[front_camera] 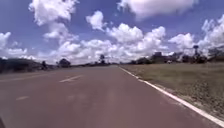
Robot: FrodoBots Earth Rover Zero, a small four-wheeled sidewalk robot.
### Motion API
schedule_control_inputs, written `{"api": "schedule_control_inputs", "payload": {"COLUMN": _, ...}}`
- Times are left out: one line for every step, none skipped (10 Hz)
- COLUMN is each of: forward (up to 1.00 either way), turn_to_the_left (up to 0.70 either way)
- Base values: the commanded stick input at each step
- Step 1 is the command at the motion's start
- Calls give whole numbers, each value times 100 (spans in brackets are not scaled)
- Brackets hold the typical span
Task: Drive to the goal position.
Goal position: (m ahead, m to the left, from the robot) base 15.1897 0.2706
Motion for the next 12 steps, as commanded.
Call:
{"api": "schedule_control_inputs", "payload": {"forward": 100, "turn_to_the_left": 0}}
{"api": "schedule_control_inputs", "payload": {"forward": 100, "turn_to_the_left": 0}}
{"api": "schedule_control_inputs", "payload": {"forward": 100, "turn_to_the_left": 0}}
{"api": "schedule_control_inputs", "payload": {"forward": 100, "turn_to_the_left": 0}}
{"api": "schedule_control_inputs", "payload": {"forward": 100, "turn_to_the_left": 0}}
{"api": "schedule_control_inputs", "payload": {"forward": 100, "turn_to_the_left": 0}}
{"api": "schedule_control_inputs", "payload": {"forward": 100, "turn_to_the_left": 0}}
{"api": "schedule_control_inputs", "payload": {"forward": 100, "turn_to_the_left": 0}}
{"api": "schedule_control_inputs", "payload": {"forward": 100, "turn_to_the_left": -5}}
{"api": "schedule_control_inputs", "payload": {"forward": 100, "turn_to_the_left": -22}}
{"api": "schedule_control_inputs", "payload": {"forward": 100, "turn_to_the_left": -34}}
{"api": "schedule_control_inputs", "payload": {"forward": 100, "turn_to_the_left": -19}}
